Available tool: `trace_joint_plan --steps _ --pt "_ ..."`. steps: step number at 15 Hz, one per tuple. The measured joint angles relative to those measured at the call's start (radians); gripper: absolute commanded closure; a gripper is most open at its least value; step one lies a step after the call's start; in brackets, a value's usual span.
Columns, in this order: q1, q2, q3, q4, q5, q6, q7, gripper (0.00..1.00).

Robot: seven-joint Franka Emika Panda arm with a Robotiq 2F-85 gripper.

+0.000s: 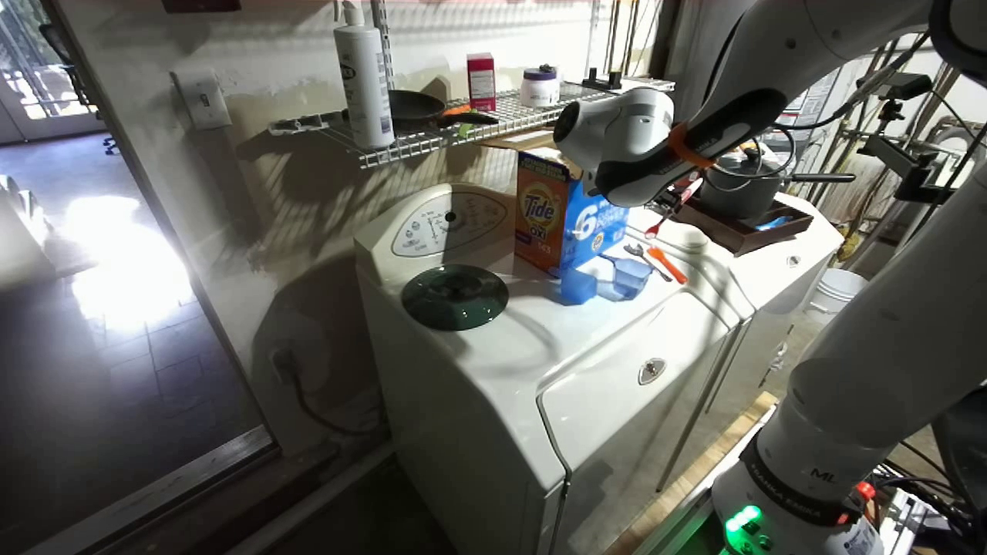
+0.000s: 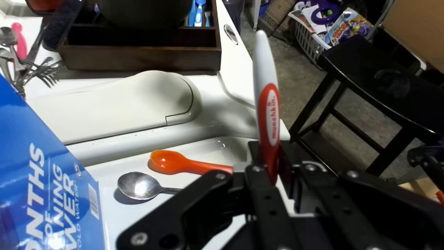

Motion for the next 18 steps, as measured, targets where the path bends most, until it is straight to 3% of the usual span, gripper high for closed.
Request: trace_joint_plan --steps 18 --pt "0.043 0.124 0.056 0.108 -0.048 -0.211 0.013 0.96"
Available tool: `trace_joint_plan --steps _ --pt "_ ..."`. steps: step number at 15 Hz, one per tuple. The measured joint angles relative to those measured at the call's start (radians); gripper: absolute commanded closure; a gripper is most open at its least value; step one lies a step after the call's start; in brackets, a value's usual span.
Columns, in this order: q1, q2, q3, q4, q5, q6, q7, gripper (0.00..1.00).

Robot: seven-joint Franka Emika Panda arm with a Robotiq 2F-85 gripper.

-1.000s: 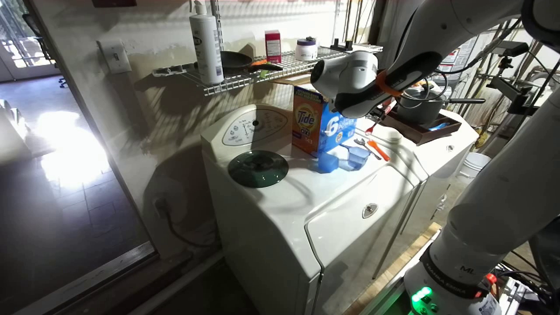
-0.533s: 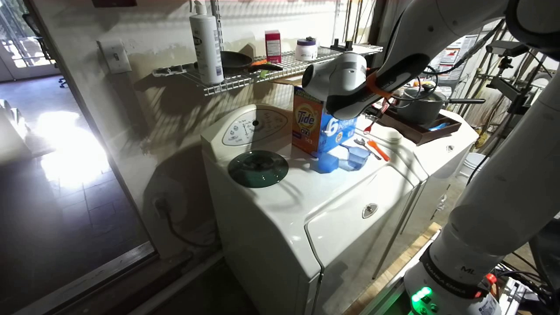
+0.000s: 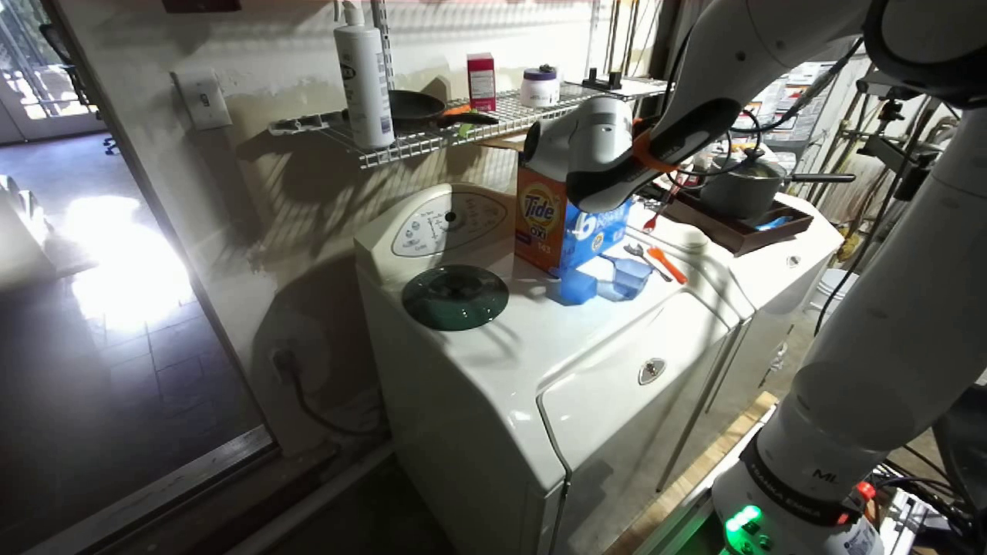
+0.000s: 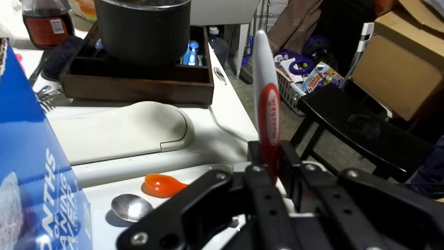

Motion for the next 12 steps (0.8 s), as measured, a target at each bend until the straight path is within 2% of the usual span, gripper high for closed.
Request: trace_joint_plan --steps 12 --pt "0.022 0.071 0.033 0.055 -0.047 -0.118 0.0 0.96"
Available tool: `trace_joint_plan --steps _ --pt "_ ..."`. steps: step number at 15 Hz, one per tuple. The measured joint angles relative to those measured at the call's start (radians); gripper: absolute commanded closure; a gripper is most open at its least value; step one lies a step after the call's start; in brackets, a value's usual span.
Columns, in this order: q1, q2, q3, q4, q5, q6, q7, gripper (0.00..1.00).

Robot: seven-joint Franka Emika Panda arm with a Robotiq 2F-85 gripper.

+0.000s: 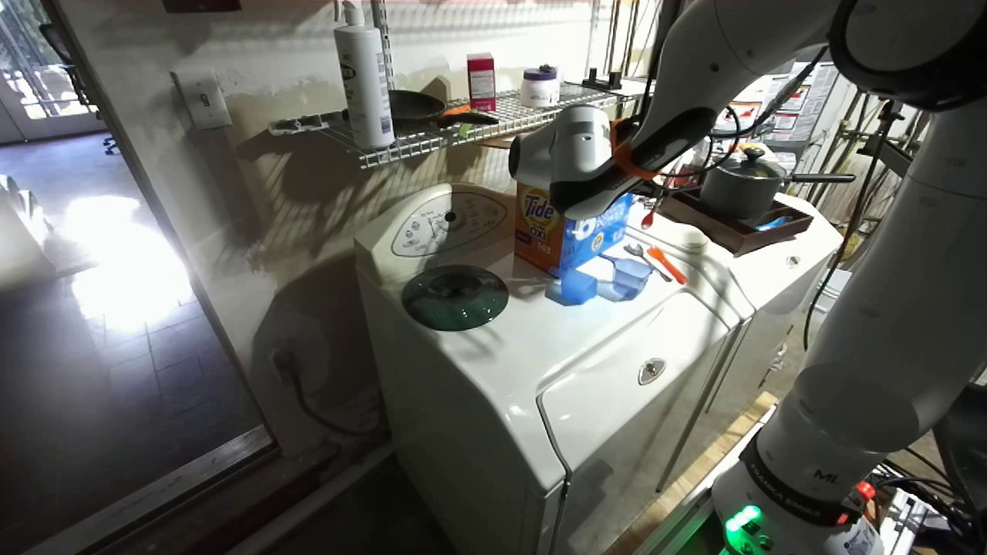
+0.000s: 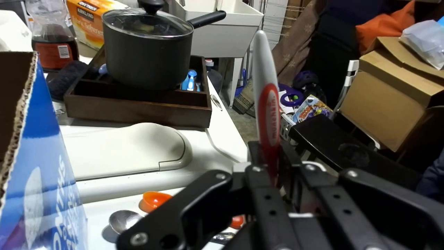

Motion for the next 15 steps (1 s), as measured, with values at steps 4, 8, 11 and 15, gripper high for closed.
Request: trace_joint_plan --steps 4,8,11,15 --pt "0.007 0.011 0.004 0.011 -0.008 -0.028 0.0 0.96" --pt "0.011 0.024 0.009 0.019 -0.03 -0.06 0.0 0.96" --pt "0.013 0.034 0.016 0.025 -0.037 -0.086 0.0 0.96" --pt "0.02 0.05 0.021 0.041 -0.041 -0.12 0.0 0.96"
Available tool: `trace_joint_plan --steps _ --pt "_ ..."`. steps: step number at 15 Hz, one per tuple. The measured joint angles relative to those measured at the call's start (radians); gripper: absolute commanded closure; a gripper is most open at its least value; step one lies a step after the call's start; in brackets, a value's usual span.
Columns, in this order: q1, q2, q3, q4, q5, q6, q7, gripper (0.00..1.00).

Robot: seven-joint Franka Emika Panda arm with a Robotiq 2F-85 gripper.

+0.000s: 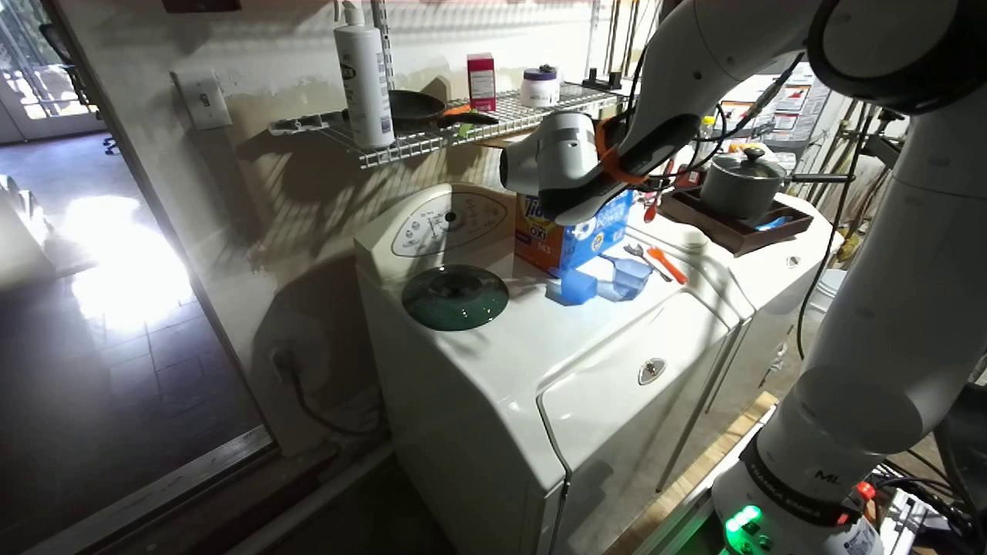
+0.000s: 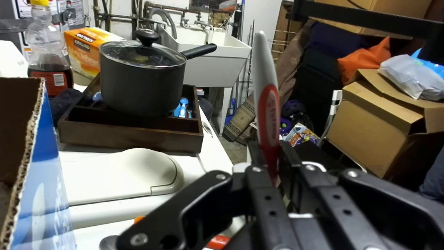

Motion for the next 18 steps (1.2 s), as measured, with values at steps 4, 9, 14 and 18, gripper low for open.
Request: trace_joint_plan --steps 4,9,14,18 --pt "0.001 0.014 0.008 0.011 -0.007 -0.034 0.0 0.96" --pt "0.005 0.028 0.011 0.022 -0.024 -0.062 0.0 0.96" --pt "0.007 0.031 0.011 0.024 -0.027 -0.067 0.001 0.96" --pt "0.007 0.031 0.011 0.024 -0.027 -0.064 0.004 0.96"
